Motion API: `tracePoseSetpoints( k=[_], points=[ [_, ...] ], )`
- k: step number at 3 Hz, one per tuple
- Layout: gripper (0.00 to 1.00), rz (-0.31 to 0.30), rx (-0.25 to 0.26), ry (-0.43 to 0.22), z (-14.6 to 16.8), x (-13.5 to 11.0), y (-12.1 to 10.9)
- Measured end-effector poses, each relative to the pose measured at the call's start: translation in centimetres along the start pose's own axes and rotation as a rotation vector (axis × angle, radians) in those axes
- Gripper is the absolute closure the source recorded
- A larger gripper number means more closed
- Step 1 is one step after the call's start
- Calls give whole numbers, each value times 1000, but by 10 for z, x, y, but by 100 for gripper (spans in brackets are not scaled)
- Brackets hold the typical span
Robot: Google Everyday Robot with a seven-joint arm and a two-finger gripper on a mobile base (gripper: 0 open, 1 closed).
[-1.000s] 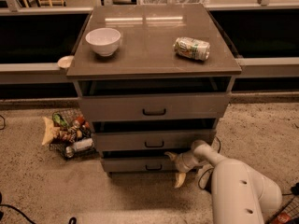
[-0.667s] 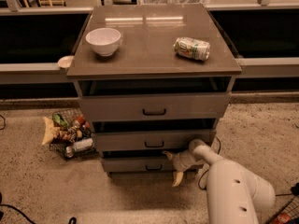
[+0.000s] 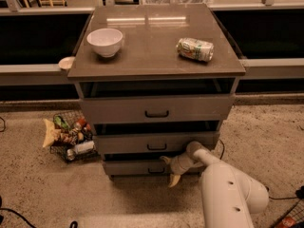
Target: Open bottom drawer
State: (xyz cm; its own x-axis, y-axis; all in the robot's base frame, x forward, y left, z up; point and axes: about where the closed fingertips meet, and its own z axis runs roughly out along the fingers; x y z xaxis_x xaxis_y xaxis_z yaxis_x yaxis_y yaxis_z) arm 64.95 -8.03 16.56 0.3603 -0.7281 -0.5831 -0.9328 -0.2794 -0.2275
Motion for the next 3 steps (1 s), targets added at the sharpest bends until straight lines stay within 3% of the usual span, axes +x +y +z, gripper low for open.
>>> tracePoseSetpoints(
  k=[1,3],
  points=[
    [41,-19,-19,-11,7,-9,4],
    [89,-72,-19,-44,-11,-32,19]
  ],
)
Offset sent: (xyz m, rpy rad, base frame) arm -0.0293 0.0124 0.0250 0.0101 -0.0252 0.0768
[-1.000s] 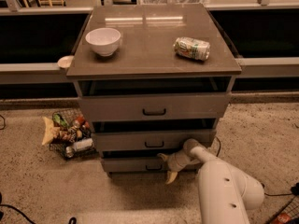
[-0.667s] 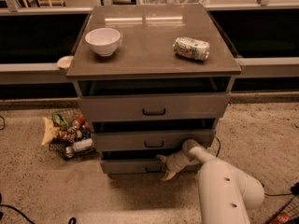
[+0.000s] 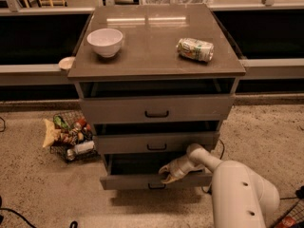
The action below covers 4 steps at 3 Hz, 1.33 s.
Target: Open bottom drawer
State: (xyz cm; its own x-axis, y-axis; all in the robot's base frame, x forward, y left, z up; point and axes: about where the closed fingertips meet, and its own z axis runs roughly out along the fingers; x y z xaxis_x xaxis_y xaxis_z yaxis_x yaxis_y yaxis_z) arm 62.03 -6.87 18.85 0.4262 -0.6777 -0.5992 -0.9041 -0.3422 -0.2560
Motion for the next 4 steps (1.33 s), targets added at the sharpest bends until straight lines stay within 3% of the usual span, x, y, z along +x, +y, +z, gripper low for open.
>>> tracePoseSetpoints(
  k=[1,2,3,4],
  points=[
    [100,-10,-3,-23,-4,-7,6],
    [82,-10,-3,-23,-3,-8,6],
    [51,-10,-3,-23,-3,-8,6],
    [28,-10,-3,-23,-3,-8,6]
  ],
)
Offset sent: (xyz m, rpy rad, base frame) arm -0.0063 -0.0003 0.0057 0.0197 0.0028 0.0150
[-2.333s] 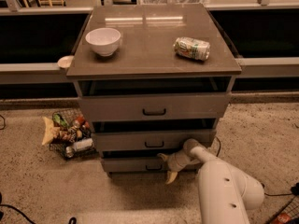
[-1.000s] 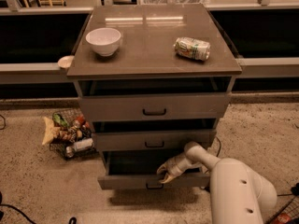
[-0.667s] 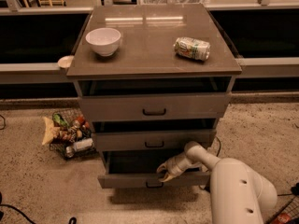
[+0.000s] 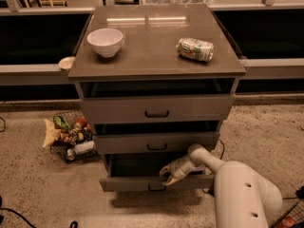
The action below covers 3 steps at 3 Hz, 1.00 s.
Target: Open bottom drawer
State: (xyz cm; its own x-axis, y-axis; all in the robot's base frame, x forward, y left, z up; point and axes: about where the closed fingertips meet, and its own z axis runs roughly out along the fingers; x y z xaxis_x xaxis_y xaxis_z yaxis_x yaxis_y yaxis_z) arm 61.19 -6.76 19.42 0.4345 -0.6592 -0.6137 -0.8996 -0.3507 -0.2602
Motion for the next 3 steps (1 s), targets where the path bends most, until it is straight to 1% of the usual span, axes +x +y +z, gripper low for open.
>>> tracePoseSetpoints(
  k=[1,2,3],
  points=[
    [5,13,15,-17,-1,-1,7],
    [0,63,33,4,-9,2,18],
    [0,140,10,60,-10,6,29]
  ],
)
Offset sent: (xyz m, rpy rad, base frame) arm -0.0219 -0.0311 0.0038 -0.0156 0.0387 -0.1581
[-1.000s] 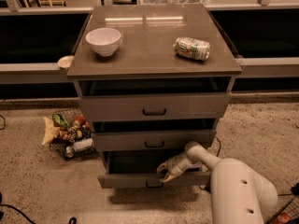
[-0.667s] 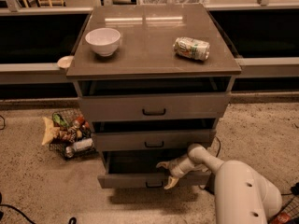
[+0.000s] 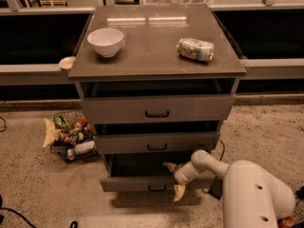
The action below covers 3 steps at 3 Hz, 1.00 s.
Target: Open bottom drawer
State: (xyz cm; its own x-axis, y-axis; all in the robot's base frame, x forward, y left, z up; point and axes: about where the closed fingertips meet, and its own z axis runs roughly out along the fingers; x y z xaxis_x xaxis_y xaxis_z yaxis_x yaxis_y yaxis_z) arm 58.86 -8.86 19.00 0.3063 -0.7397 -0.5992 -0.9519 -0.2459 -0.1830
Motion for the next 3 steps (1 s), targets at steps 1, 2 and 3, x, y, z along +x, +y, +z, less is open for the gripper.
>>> tracePoseSetpoints(
  k=[1,2,3],
  points=[
    [0,84,-33,29,3,5,14],
    [0,127,-80,19,17,4,25],
    [18,133,-129,2,28,-4,32]
  ],
)
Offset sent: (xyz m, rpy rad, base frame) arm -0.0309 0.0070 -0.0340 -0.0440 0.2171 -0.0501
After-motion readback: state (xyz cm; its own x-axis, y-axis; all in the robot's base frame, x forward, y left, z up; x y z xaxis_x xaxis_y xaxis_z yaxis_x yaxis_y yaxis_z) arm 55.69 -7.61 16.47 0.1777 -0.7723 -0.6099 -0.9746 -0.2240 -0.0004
